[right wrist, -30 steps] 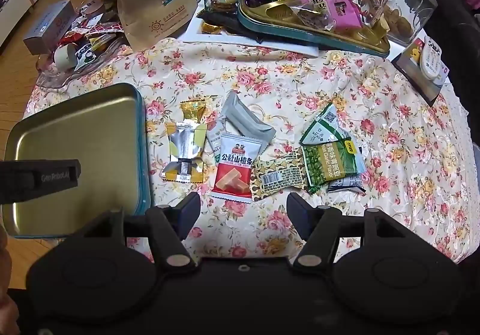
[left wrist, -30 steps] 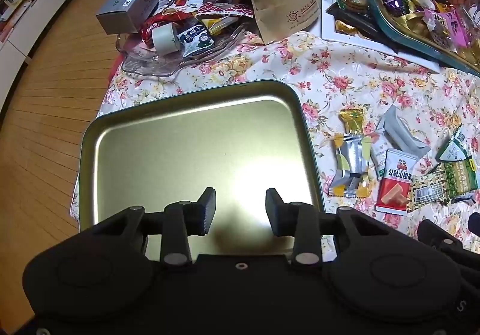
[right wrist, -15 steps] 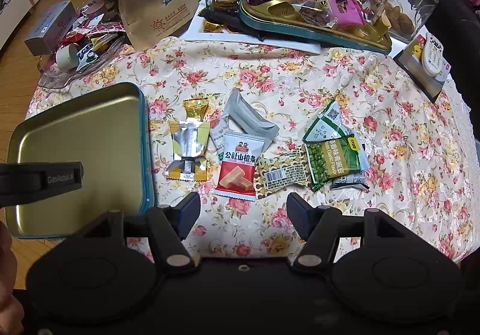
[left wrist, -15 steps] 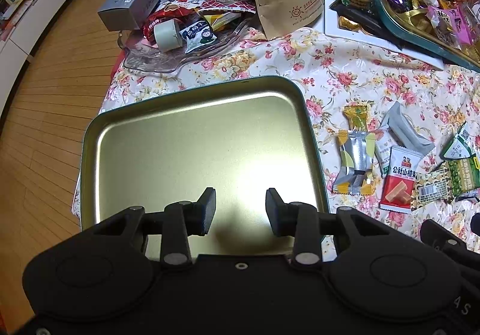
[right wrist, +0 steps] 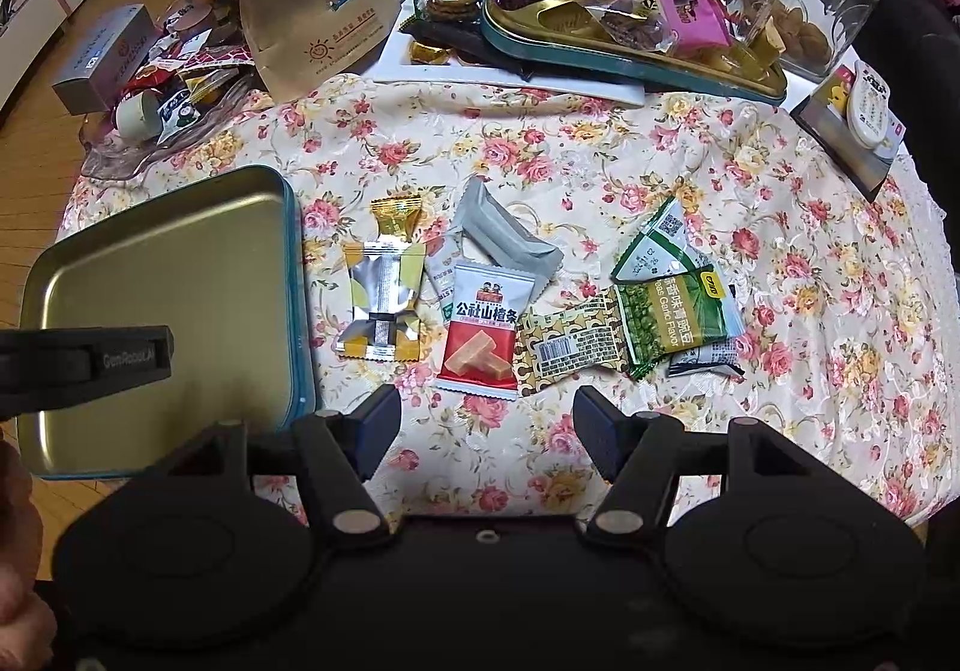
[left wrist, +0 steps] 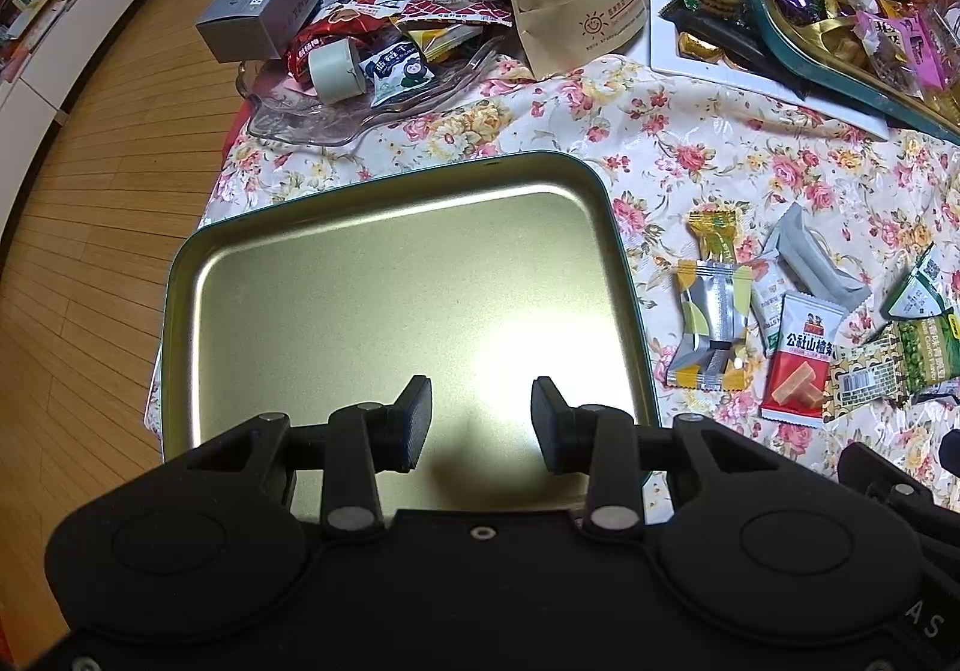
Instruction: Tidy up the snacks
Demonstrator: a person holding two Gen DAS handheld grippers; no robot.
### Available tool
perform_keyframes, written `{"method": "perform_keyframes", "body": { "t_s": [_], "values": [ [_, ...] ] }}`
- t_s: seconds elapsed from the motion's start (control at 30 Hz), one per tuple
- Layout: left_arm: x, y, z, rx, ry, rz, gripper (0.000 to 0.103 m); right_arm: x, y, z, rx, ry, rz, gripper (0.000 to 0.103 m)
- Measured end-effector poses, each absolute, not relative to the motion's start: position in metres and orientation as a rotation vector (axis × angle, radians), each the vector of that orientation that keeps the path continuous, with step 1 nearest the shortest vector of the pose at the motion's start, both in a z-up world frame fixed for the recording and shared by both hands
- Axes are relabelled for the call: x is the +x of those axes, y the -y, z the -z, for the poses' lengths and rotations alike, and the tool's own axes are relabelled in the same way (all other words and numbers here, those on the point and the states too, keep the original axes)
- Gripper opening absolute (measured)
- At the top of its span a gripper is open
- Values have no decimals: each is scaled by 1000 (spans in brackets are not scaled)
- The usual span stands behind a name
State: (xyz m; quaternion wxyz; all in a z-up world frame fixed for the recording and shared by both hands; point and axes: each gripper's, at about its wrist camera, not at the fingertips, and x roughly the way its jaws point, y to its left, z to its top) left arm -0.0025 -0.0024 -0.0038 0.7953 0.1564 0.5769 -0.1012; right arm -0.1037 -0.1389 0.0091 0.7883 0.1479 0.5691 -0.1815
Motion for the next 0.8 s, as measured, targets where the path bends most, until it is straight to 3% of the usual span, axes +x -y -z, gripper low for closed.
{"method": "perform_keyframes", "body": {
  "t_s": [0.8],
  "values": [
    [-2, -1, 0, 276, -1224, 214, 45, -103, 135, -6, 339, -1235, 370, 67]
  ]
}}
